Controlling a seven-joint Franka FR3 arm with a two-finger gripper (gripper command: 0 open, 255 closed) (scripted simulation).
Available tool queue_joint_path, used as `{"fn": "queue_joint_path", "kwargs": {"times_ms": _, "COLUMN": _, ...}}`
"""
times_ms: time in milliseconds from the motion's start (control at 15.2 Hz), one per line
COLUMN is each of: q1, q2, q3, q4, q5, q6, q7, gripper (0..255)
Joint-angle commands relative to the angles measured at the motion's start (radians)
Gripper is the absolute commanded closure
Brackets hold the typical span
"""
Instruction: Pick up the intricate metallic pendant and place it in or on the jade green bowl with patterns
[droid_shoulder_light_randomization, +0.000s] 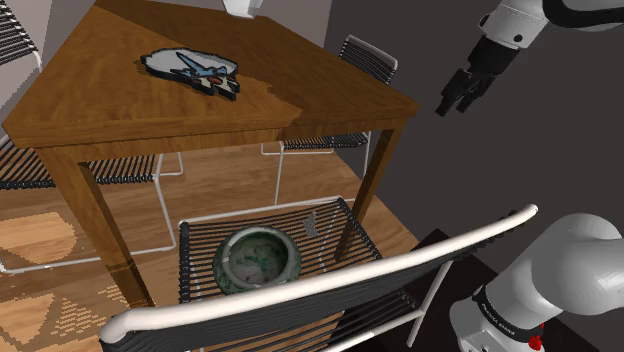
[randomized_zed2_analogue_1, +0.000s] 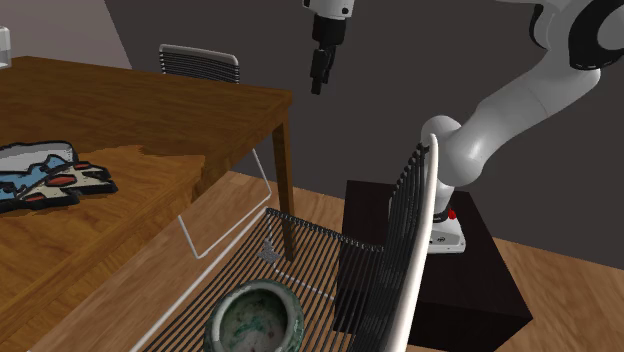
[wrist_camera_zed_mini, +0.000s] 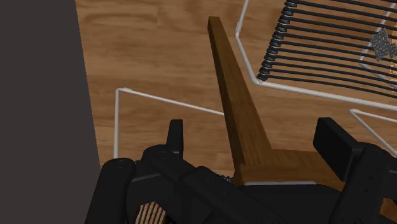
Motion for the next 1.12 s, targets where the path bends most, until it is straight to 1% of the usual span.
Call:
{"fn": "queue_joint_path", "kwargs": {"times_ms": 0, "q1": 0.000, "q2": 0.000, "q3": 0.000, "q4": 0.000, "q5": 0.000, "q6": 0.000, "q7": 0.000, "gripper": 0}}
{"fn": "queue_joint_path", "kwargs": {"times_ms": 528, "q1": 0.062, "q2": 0.004, "q3": 0.130, "q4": -0.174, "q5": 0.067, "q6": 0.211, "q7": 0.121, "gripper": 0}}
{"fn": "queue_joint_path", "kwargs": {"times_ms": 792, "q1": 0.095, "q2": 0.041, "q3": 0.200, "q4": -0.233, "q5": 0.098, "q6": 0.325, "q7": 0.183, "gripper": 0}}
{"fn": "queue_joint_path", "kwargs": {"times_ms": 1056, "q1": 0.124, "q2": 0.103, "q3": 0.275, "q4": -0.272, "q5": 0.122, "q6": 0.445, "q7": 0.249, "gripper": 0}}
